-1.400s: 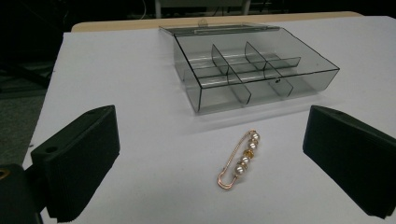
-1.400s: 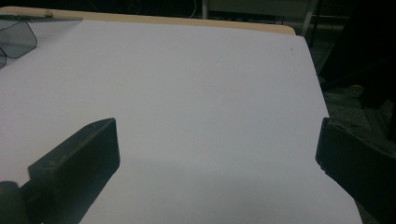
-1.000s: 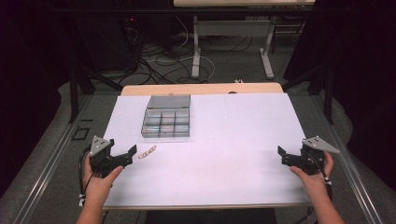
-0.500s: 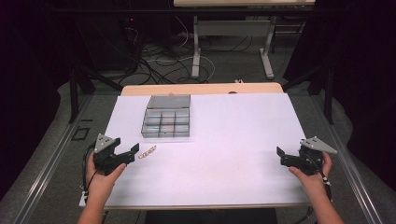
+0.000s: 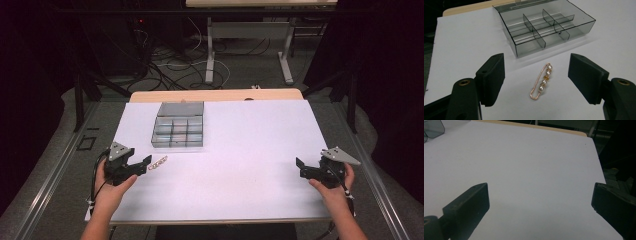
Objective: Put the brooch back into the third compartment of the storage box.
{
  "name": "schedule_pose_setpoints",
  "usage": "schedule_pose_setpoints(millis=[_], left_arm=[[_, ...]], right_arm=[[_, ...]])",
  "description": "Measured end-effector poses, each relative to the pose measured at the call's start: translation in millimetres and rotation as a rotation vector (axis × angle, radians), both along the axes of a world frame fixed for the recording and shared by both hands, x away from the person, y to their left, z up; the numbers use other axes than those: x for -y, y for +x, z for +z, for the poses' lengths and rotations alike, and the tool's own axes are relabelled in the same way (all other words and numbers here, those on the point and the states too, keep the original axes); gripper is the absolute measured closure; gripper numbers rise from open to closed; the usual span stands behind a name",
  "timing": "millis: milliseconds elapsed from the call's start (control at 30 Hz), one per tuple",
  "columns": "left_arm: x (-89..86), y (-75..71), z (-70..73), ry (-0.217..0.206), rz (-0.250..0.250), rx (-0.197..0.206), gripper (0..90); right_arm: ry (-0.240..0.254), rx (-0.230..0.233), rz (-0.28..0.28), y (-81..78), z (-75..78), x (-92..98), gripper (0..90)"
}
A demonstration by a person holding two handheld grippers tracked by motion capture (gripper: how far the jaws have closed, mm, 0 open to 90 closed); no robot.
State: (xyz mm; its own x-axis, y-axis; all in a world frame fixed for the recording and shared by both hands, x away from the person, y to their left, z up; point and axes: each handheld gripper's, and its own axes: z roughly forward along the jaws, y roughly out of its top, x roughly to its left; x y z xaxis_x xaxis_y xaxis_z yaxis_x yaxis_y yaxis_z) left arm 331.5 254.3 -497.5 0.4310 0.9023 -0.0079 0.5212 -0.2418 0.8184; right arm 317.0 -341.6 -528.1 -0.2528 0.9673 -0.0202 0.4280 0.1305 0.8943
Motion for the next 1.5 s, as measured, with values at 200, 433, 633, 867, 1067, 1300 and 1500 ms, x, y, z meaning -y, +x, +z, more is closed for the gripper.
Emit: schedule_pose_setpoints(millis=[200,433,633,867,1067,1300,1500], left_arm=[[-1.0,4.3,7.1,0.037,-0.003,-0.017,30.0],[-3.9,10.5,12.3,0.03,0.002,-0.052,30.0],[-4.2,13.8,15.9,0.047,0.004,-0.045,27.7],[-3.5,20.0,20.5,0.092,-0.01,-0.052,29.4],[1.4,26.1,24.0,0.141,-0.037,-0.067,31.9],[6.6,31.3,22.5,0.171,-0.071,-0.085,34.1],[11.8,34.8,21.5,0.215,-0.102,-0.114,36.2]], right_arm=[[-0.003,0.008,0.002,1.1,-1.3,0.4,1.3],[0.0,0.005,-0.004,1.1,-1.6,1.0,1.5],[-0.003,-0.006,-0.004,0.5,-1.4,1.0,1.8],[-0.008,-0.006,-0.002,0.7,-2.0,0.5,1.8],[-0.004,-0.004,-0.005,1.3,-2.7,0.8,1.8],[-0.003,0.003,0.001,1.6,-3.4,1.0,1.8],[-0.013,0.002,0.005,1.8,-3.9,-0.7,1.8]])
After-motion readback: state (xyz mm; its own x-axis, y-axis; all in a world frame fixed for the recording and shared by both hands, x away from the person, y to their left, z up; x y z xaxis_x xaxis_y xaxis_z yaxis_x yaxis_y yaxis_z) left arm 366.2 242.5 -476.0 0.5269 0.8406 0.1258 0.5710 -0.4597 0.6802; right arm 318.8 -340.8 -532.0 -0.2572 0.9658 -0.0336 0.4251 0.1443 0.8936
